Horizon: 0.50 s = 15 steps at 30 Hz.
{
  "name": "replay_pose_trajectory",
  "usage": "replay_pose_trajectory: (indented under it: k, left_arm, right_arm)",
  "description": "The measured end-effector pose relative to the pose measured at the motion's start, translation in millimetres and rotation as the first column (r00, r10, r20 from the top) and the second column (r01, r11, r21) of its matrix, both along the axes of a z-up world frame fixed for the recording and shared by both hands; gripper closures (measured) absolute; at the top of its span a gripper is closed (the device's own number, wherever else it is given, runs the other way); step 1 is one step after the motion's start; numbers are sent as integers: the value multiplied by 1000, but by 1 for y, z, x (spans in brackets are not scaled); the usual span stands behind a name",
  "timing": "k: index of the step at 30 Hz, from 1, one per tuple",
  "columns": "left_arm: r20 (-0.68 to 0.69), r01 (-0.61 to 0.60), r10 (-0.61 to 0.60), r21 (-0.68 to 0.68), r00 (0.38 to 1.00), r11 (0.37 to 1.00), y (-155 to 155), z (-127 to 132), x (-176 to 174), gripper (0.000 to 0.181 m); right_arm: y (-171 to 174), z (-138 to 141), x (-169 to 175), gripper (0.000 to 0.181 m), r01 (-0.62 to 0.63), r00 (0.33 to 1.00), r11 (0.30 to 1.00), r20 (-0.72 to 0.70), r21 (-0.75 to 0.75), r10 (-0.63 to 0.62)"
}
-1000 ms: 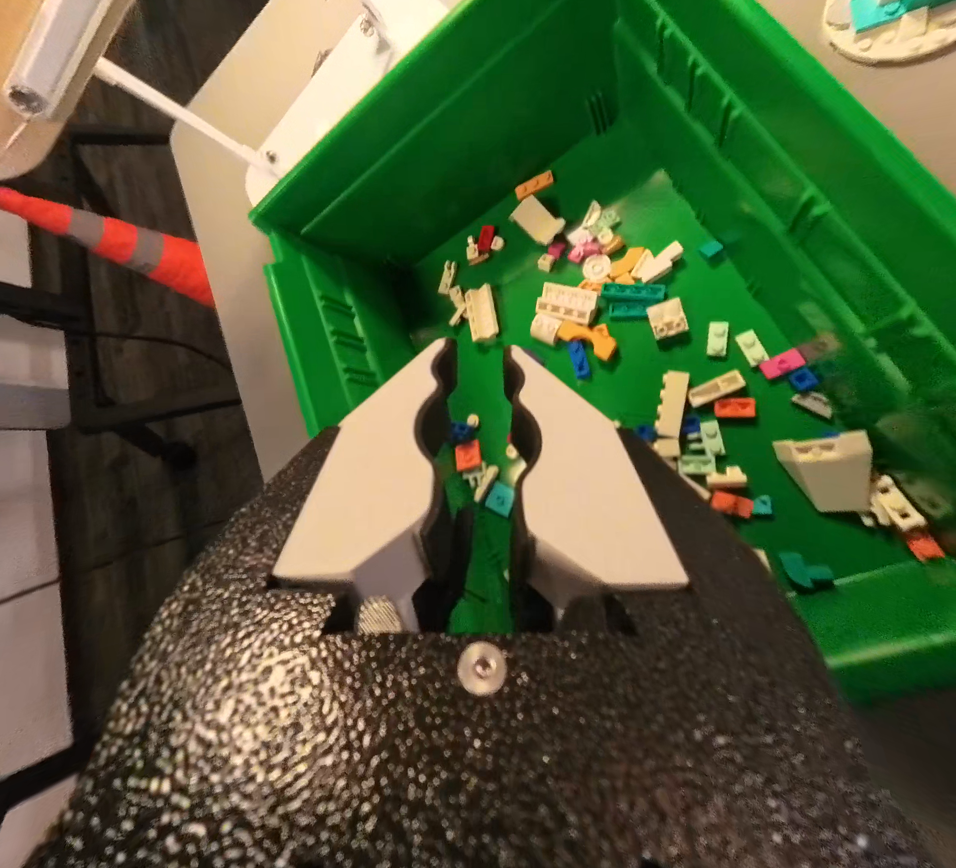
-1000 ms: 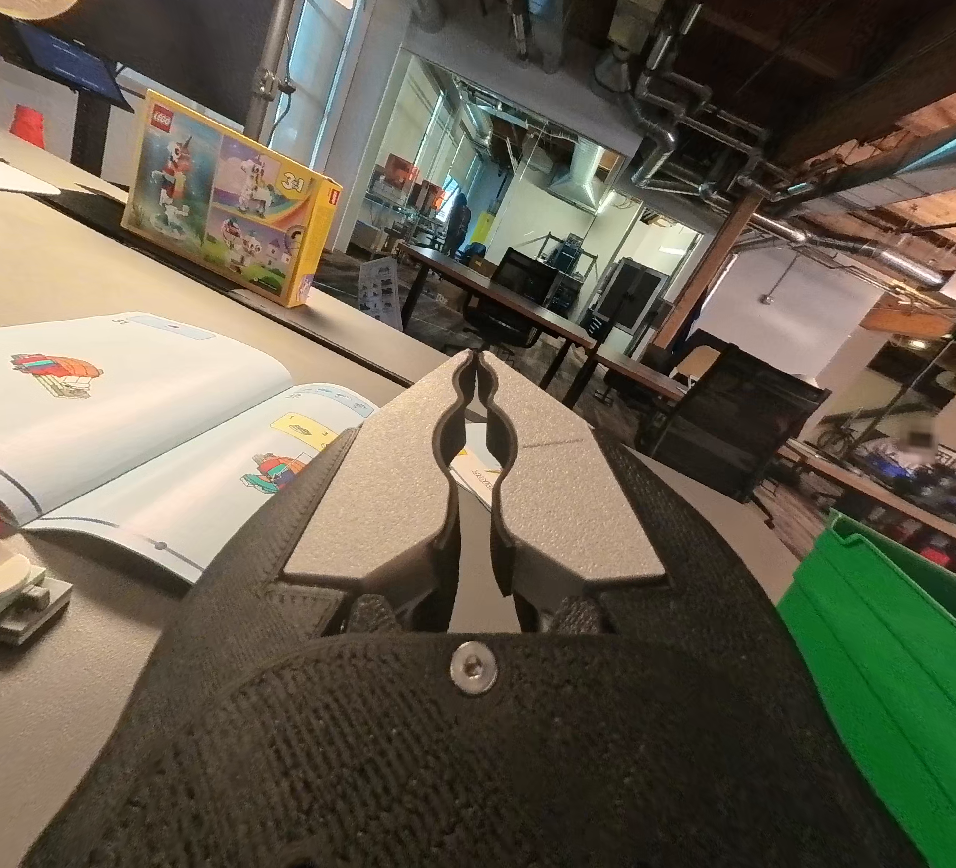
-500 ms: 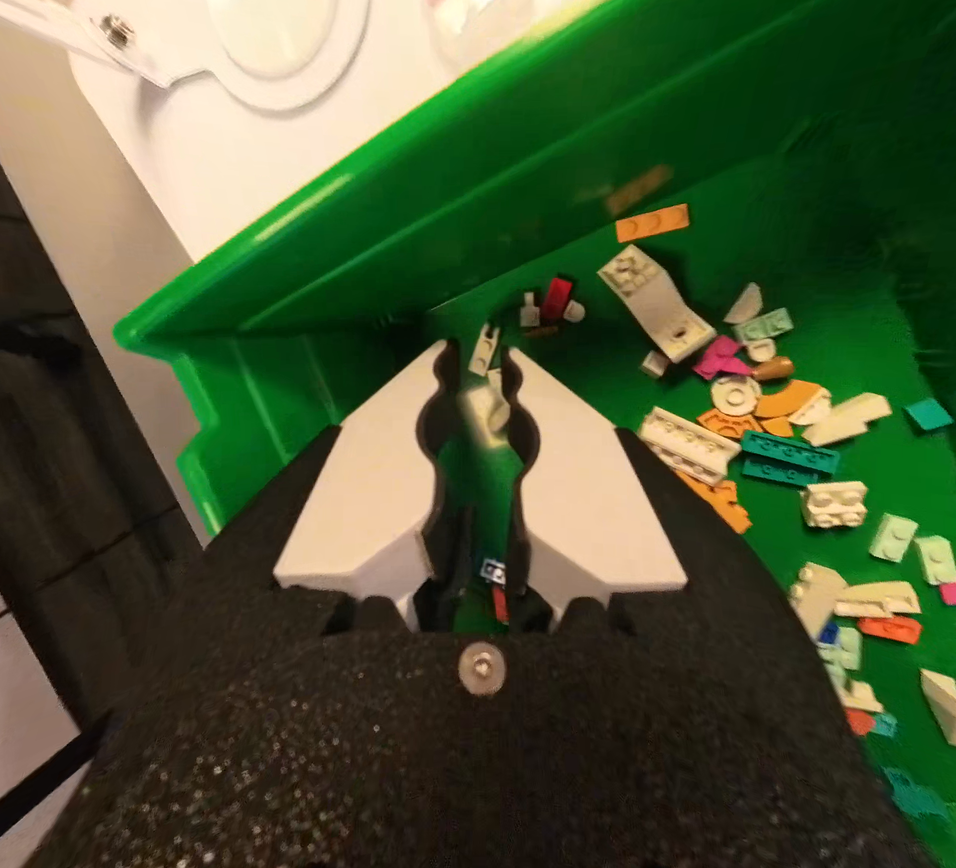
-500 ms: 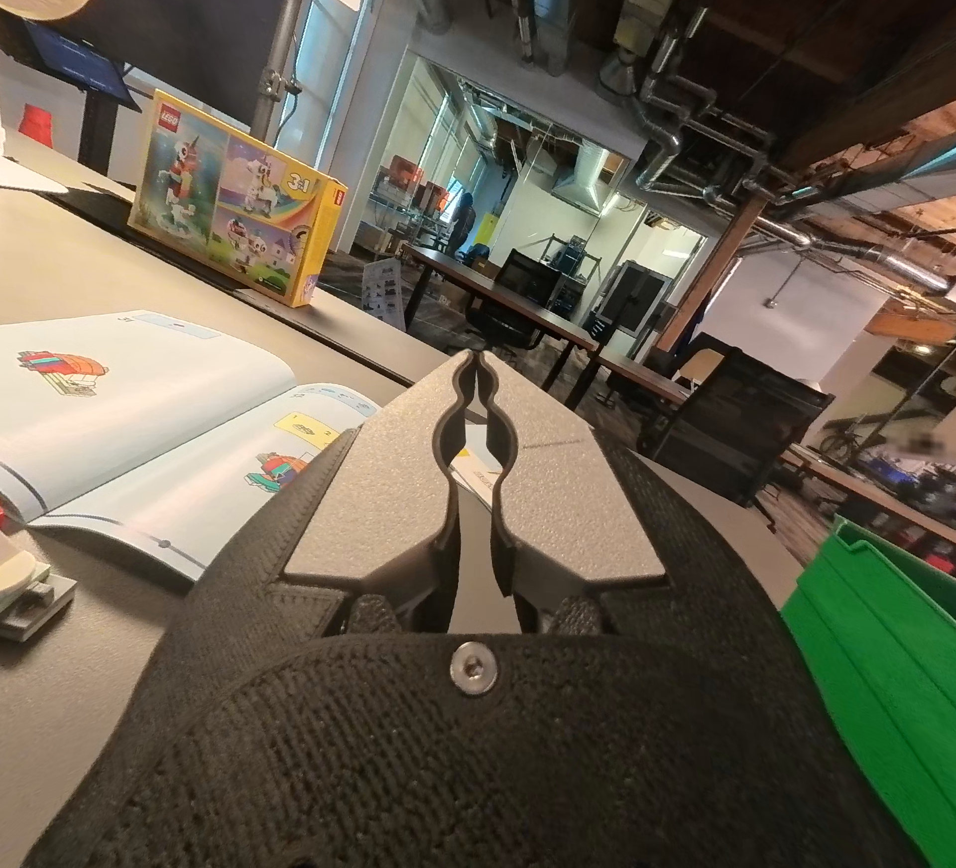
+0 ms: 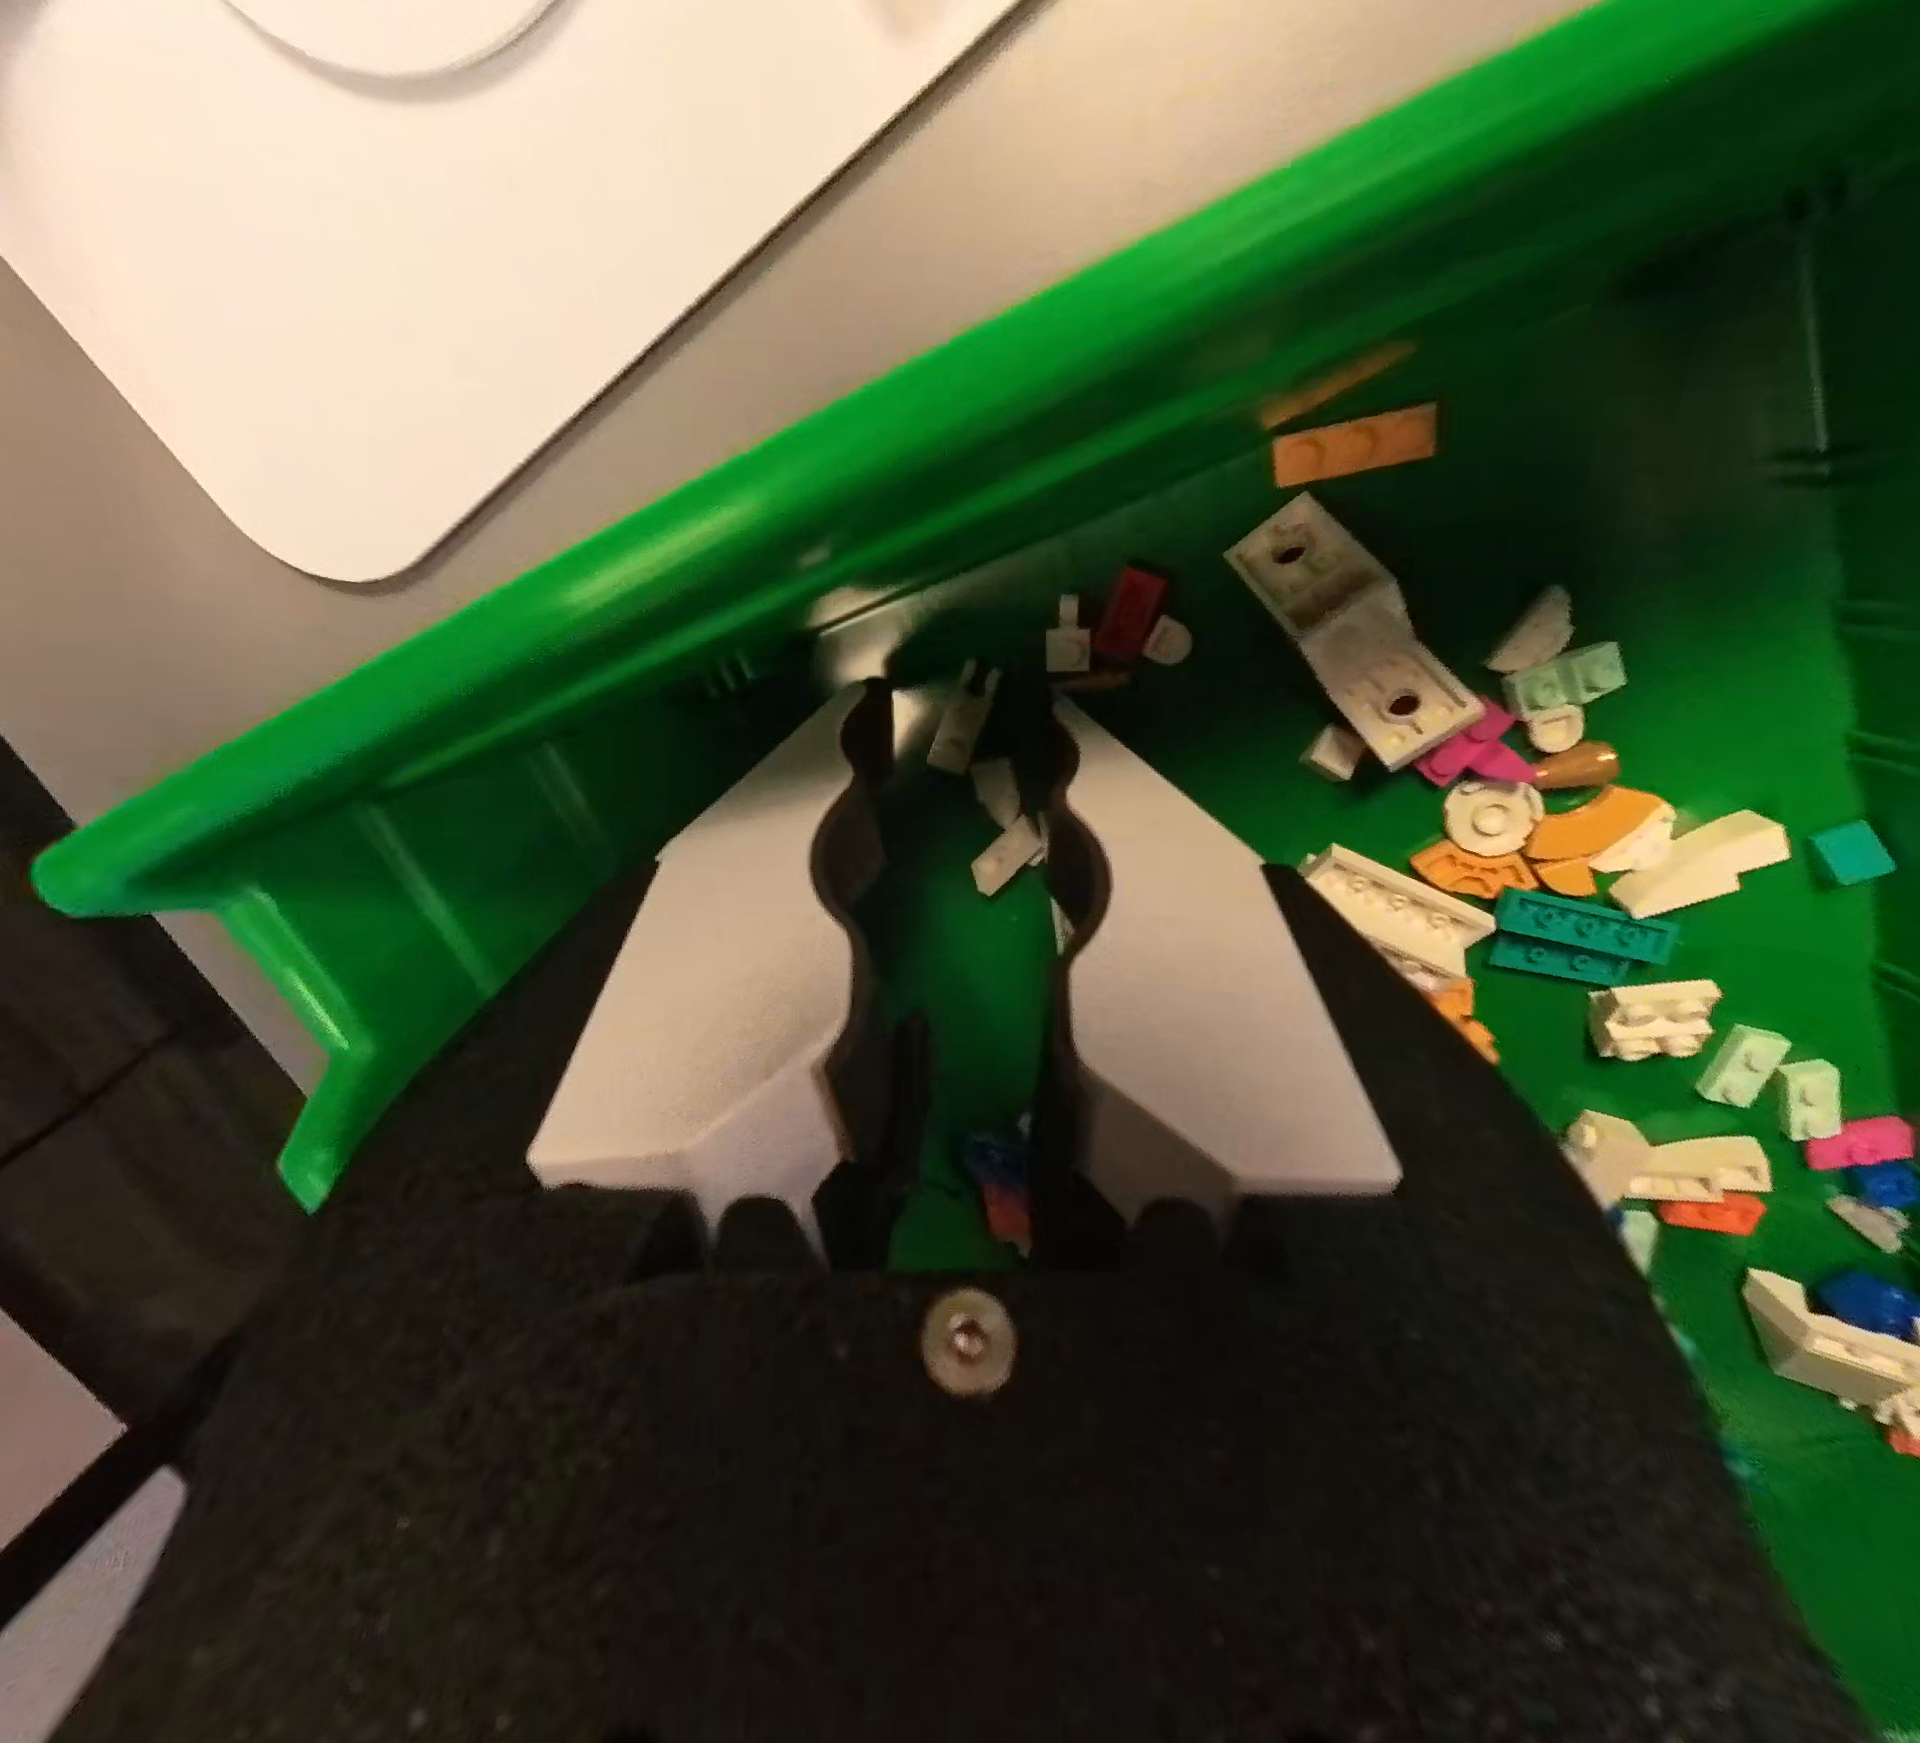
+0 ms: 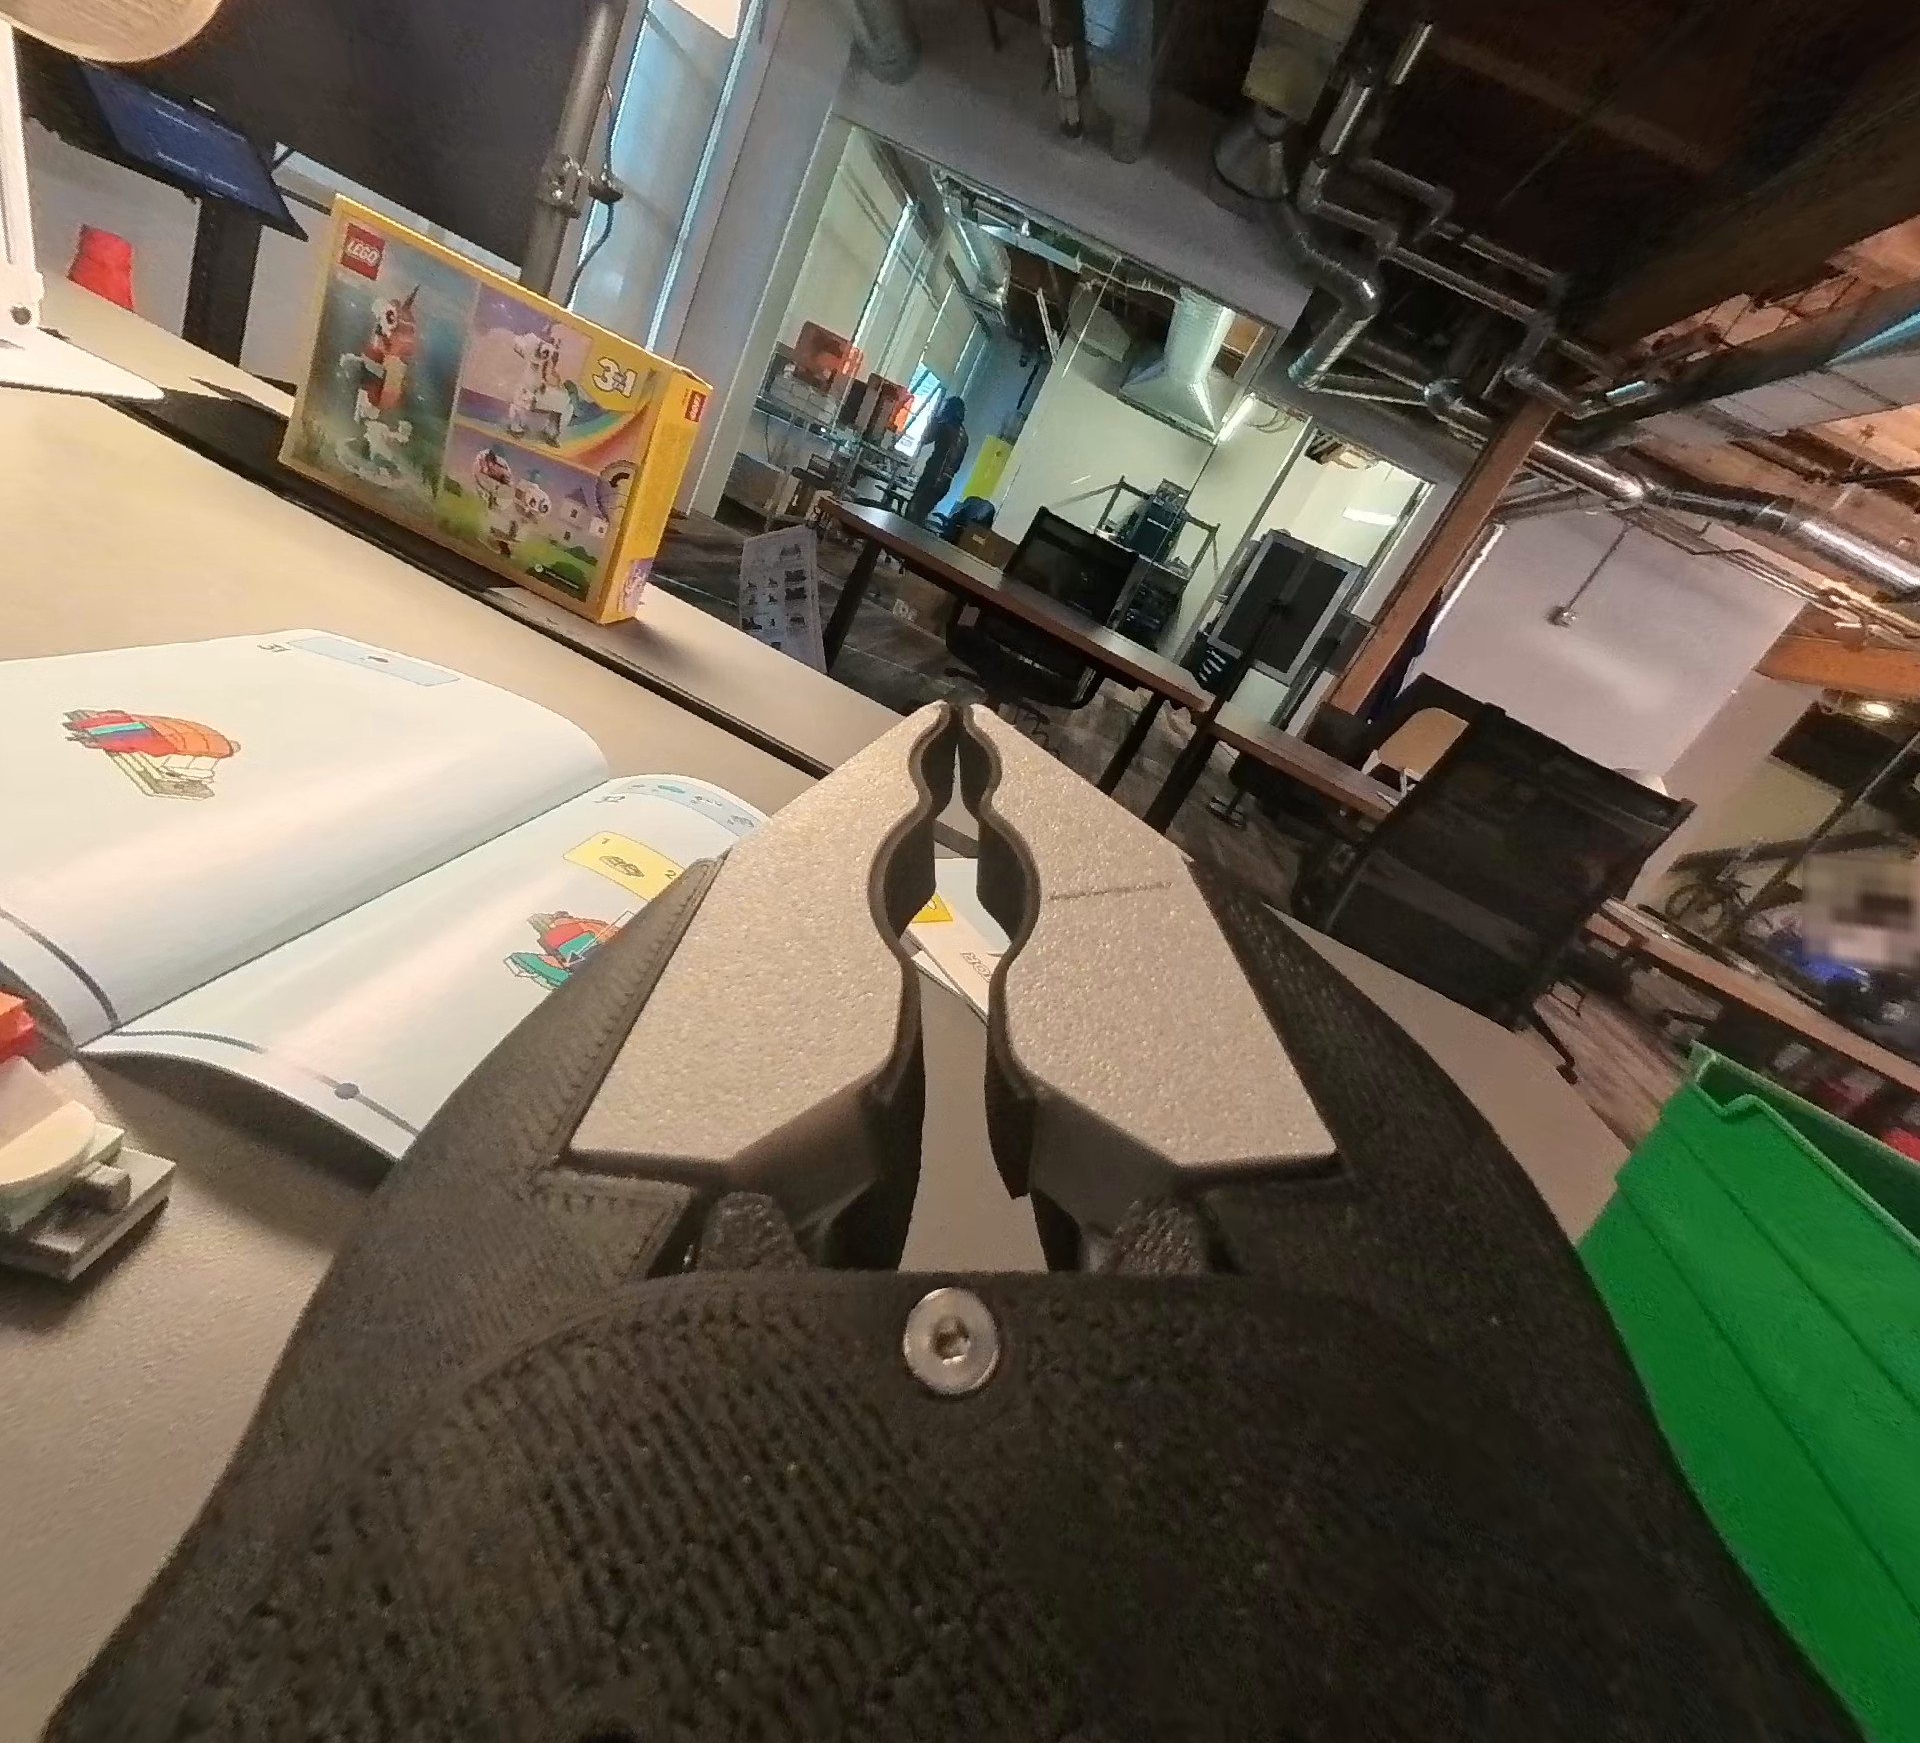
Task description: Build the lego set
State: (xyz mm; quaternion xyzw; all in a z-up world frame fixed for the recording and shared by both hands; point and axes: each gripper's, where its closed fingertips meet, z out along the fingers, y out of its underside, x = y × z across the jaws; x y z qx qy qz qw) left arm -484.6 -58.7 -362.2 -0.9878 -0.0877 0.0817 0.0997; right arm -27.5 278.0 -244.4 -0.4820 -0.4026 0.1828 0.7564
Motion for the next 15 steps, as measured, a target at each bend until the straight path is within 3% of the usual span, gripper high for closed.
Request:
replay_pose_trajectory:
  k: [6,15]
  left_arm:
    - [114,-94,93,11,989,995,-1,-2,6,170]
    - [23,-68,66,95,998,993,-7,9,4,175]
  right_arm:
    - [-1,0,-1,181,-6,1000,1000,4,3,6]
    - [-1,0,0,181,-10,1000,1000,-6,-4,10]
